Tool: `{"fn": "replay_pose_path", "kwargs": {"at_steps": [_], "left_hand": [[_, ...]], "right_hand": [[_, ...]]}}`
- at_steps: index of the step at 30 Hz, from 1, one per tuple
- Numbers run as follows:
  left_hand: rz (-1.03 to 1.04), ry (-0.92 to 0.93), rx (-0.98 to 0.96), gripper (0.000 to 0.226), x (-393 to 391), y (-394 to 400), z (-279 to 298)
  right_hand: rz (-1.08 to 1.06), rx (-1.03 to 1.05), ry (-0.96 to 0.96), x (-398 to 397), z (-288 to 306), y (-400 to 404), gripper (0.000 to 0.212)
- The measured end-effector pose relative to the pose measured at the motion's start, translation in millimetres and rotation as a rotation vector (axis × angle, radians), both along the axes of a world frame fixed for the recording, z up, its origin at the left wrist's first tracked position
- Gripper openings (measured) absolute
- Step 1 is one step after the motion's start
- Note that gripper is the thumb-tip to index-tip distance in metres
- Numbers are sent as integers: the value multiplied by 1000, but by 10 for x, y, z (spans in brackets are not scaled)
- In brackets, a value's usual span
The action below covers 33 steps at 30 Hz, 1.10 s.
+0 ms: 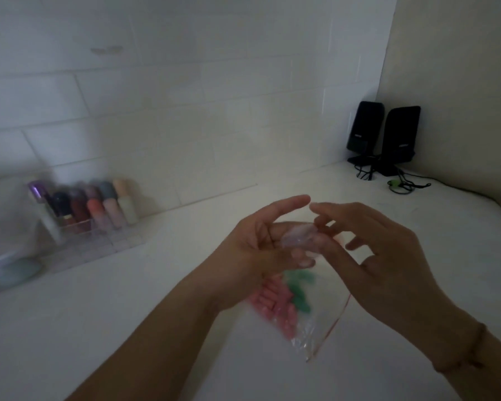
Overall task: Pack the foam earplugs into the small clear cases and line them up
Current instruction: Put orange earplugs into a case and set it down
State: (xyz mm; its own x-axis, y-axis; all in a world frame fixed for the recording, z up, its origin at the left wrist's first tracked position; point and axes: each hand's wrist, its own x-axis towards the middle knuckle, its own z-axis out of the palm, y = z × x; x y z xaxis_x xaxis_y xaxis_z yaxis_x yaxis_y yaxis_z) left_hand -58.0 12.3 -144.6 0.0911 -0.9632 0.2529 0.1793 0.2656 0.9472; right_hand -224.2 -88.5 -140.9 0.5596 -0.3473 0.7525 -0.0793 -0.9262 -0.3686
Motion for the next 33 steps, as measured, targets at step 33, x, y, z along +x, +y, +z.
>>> {"fn": "replay_pose_path", "kwargs": {"at_steps": [33], "left_hand": [[541,-745,362,14,418,-159,-277]], "right_hand": [[47,-84,937,16,-174,165,59]]}}
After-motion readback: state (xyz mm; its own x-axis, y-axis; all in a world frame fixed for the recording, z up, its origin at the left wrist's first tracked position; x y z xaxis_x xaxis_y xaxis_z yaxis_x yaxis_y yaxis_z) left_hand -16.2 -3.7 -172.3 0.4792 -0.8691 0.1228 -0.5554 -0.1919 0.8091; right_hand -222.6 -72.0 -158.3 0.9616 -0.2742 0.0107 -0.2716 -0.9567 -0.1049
